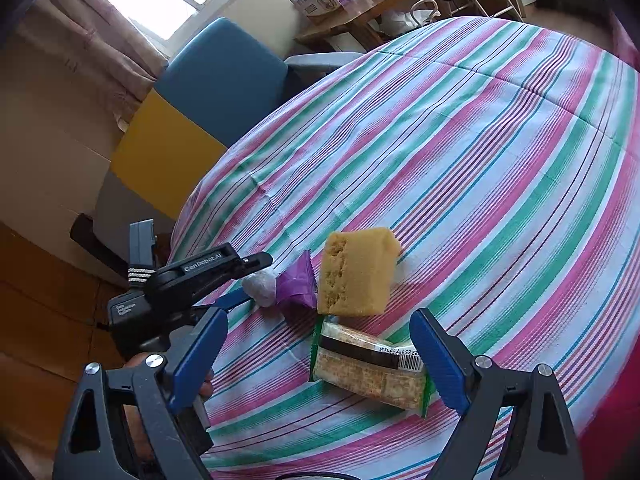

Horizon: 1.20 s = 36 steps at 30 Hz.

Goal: Organize objects
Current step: 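Grasp the white plastic ball with the left tool, then lift the plastic ball with left tool while right tool grasps purple pouch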

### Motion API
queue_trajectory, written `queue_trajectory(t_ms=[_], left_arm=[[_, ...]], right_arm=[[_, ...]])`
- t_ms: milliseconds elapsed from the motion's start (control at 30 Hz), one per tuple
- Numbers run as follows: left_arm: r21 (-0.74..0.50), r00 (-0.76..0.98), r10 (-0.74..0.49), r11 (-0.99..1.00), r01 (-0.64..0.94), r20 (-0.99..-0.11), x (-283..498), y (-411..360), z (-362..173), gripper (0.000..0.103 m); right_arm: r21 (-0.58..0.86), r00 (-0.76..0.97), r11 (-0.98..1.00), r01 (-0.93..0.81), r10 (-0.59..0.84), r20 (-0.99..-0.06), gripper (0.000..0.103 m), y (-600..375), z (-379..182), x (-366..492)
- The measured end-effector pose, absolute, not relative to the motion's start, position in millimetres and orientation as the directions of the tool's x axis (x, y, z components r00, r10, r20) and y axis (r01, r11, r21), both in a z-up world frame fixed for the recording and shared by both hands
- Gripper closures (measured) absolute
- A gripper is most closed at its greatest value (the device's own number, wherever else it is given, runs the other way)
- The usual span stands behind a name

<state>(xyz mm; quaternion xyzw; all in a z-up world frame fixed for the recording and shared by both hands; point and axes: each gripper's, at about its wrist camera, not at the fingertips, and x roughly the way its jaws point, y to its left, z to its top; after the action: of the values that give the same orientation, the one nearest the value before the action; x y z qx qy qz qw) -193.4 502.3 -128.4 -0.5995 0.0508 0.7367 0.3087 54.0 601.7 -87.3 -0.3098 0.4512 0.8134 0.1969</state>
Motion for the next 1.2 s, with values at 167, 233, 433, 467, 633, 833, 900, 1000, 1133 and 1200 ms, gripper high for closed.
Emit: queue_trajectory(t_ms=[167,233,433,467,633,833,900,1000,1133,1200], left_arm=[[-0.267,-0.100,0.391,-0.772,-0.577,-0.915,-180.4,480.2,-126.3,0.066],[-0.247,-0.111,0.384,-0.763,-0.597,-0.917,-172.7,466.4,-125.3,0.066],[-0.201,-0.123,0.357,-0.741,-0.640,-0.926,-139.0,418.7,-122.8,0.066],[-0.197,-0.123,0.354,-0.739,-0.644,-0.927,-132.8,411.8,-122.1,0.066],[-0.151,-0.151,0.344,-0.709,-0.689,-0.927,-90.3,377.1,-119.4,0.066],[-0.096,-0.208,0.362,-0.665,-0.740,-0.909,-48.6,350.2,-118.8,0.066],[-0.109,-0.207,0.379,-0.664,-0.740,-0.902,-45.8,342.9,-118.2,0.066],[-0.151,-0.184,0.405,-0.666,-0.730,-0.896,-49.9,337.0,-118.0,0.066],[-0.179,-0.171,0.422,-0.670,-0.720,-0.891,-53.9,334.5,-117.6,0.066],[-0.192,-0.164,0.430,-0.670,-0.717,-0.888,-55.6,332.7,-117.5,0.066]], right_arm=[[0.620,-0.734,-0.502,-0.603,0.044,-0.678,0.010,604.1,-88.1,55.1],[0.622,-0.735,-0.492,-0.609,0.053,-0.677,0.010,606.3,-88.3,57.5],[0.632,-0.730,-0.459,-0.625,0.055,-0.681,0.010,611.4,-92.2,60.6],[0.628,-0.727,-0.461,-0.626,0.056,-0.684,0.010,611.2,-92.1,60.5],[0.588,-0.709,-0.518,-0.622,0.054,-0.703,0.010,603.5,-89.1,52.5],[0.447,-0.656,-0.702,-0.555,0.039,-0.754,0.018,571.0,-83.1,23.1],[0.358,-0.620,-0.778,-0.516,0.051,-0.783,0.023,559.3,-80.7,9.4],[0.151,-0.543,-0.903,-0.402,0.102,-0.834,0.027,541.0,-74.6,-21.8],[-0.117,-0.443,-0.976,-0.183,0.188,-0.876,0.029,522.9,-77.7,-64.2],[-0.219,-0.395,-0.974,-0.065,0.226,-0.890,0.029,517.4,-86.6,-79.5]])
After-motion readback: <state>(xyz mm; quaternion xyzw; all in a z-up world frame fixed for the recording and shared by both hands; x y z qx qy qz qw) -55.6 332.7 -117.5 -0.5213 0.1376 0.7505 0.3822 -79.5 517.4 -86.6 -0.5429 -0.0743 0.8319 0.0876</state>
